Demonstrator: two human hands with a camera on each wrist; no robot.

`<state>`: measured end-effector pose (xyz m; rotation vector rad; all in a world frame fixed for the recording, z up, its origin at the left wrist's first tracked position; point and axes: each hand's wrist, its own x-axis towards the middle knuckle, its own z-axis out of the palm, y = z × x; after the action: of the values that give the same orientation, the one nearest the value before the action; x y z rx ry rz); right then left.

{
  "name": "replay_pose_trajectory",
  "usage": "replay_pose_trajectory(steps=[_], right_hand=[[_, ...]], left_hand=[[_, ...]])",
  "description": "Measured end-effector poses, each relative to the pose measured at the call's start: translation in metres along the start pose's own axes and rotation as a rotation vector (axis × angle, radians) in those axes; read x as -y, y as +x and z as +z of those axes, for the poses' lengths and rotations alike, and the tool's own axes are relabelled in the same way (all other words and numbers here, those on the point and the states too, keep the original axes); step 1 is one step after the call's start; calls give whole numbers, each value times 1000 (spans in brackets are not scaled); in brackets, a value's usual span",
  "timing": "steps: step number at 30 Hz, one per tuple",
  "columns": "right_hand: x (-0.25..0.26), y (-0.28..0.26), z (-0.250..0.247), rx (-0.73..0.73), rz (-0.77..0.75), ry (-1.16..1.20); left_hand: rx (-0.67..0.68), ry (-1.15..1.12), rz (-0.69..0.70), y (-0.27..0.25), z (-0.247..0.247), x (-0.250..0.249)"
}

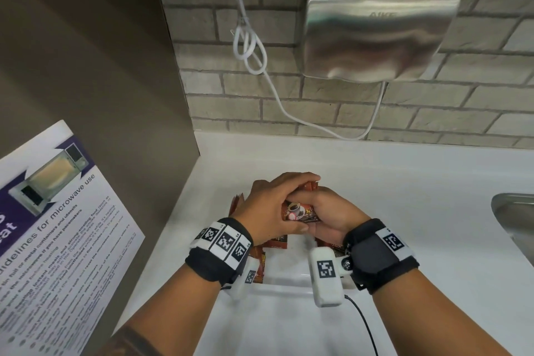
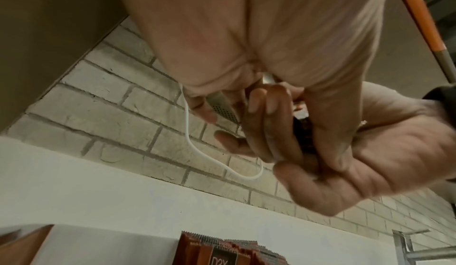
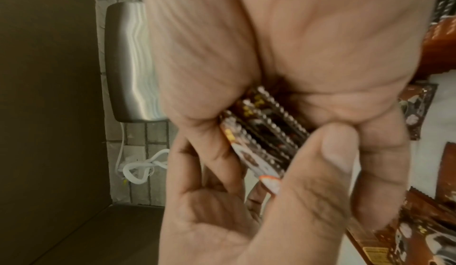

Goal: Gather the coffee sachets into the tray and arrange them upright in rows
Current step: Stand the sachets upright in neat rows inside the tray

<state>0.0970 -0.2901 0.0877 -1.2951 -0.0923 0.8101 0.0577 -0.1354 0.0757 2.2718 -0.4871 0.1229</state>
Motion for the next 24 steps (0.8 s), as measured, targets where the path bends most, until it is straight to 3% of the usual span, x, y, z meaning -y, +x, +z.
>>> replay_pose_trajectory(steps=[2, 8, 14, 16, 19, 21, 24], right_hand=[[-1, 1, -1, 46, 10, -24], [3, -5, -6, 101, 160, 27], [0, -3, -8, 69, 123, 27], [-2, -3, -9, -20, 52, -117], [2, -5, -8, -253, -180, -562], [5, -7, -8, -308, -270, -581], [9, -12, -10, -287, -272, -522]], left_hand=[[-24, 81, 18, -1, 0, -1], [86, 65, 75, -2, 1, -3], [20, -19, 80, 0, 6, 9], [-21, 40, 50, 0, 5, 18], [-57, 112, 26, 1, 2, 28], [-57, 90, -15, 2, 0, 27], [-74, 32, -71, 5, -3, 21]])
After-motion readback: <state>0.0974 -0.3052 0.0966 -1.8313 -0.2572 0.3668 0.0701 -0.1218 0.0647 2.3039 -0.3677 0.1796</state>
